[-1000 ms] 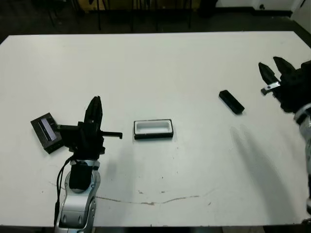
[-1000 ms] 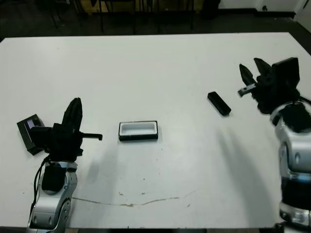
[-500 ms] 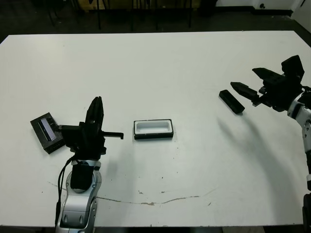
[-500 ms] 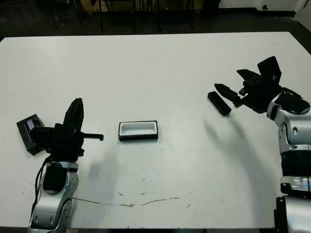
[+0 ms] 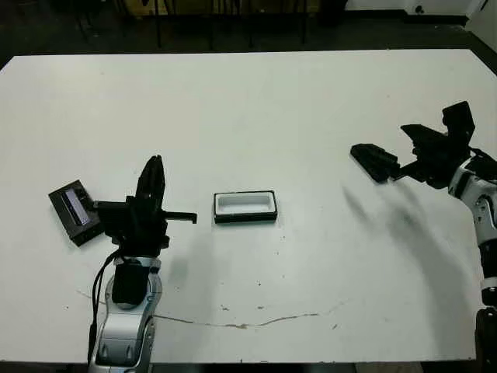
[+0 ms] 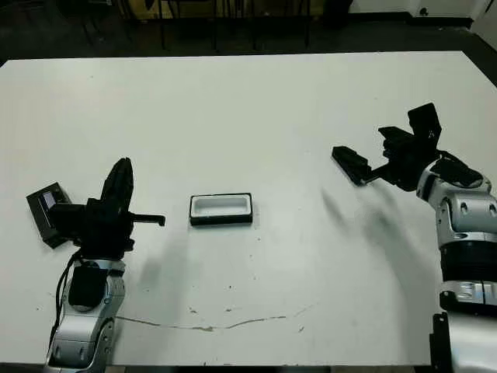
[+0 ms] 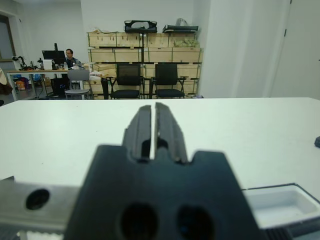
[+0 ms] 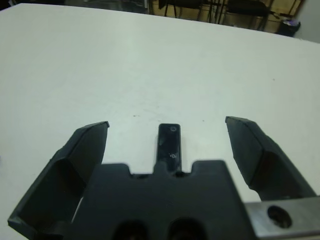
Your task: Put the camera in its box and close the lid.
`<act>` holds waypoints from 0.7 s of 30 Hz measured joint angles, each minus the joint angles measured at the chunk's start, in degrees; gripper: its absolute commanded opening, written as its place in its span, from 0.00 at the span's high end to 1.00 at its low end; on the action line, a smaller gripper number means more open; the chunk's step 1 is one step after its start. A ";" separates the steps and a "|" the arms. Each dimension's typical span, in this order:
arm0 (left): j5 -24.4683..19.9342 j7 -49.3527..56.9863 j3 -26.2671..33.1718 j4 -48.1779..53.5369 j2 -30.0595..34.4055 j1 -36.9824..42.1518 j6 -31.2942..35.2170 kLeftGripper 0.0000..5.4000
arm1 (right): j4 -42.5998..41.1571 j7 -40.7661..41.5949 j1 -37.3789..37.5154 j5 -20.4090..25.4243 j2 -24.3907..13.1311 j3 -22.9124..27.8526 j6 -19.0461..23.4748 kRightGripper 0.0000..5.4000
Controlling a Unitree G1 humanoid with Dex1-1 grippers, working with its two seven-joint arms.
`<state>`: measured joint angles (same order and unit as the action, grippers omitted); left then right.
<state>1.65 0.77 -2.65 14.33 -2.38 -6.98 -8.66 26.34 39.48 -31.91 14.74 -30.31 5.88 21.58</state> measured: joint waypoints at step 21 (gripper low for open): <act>0.40 0.27 0.29 -0.29 0.02 -0.15 -0.38 1.00 | 7.08 -8.09 0.71 -8.60 3.78 -3.49 -5.56 0.00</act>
<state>2.05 1.04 -2.36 14.04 -2.37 -7.14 -9.04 33.42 31.40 -31.20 6.15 -26.52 2.39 16.01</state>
